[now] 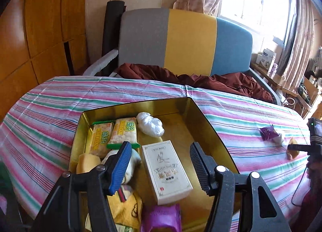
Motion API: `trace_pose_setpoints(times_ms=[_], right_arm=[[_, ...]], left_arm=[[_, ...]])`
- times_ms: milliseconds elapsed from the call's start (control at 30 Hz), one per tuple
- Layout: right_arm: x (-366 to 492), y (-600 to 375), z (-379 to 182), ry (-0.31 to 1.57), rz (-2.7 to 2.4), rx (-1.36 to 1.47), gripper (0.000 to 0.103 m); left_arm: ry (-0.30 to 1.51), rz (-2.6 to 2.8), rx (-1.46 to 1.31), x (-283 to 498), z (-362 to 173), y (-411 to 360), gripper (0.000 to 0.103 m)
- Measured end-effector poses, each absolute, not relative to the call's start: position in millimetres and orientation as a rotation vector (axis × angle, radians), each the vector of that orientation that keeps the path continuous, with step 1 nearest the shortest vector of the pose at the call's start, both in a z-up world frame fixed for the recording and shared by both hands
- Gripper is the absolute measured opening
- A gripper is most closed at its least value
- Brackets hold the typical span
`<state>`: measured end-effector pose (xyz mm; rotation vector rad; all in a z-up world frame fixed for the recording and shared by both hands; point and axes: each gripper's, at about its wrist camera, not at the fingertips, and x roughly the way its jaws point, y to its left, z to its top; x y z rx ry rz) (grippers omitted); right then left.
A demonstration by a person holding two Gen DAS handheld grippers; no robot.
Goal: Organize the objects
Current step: 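Carry the yellow sponge into the gold tray and open the right gripper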
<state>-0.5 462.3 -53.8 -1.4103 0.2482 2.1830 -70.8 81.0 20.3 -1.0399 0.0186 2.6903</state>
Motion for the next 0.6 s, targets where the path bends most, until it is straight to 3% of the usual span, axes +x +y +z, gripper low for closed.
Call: trace_pose_setpoints(times_ms=[333, 600], right_arm=[[4.6, 447.0, -28.8, 0.293, 2.315, -1.303, 0.059], [5.9, 376.2, 7.4, 0.23, 2.552, -1.279, 0.059]], left_arm=[[0.041, 2.68, -1.046, -49.2, 14.7, 75.2, 0.062], [-0.012, 2.685, -1.082, -45.4, 4.2, 57.1, 0.062]])
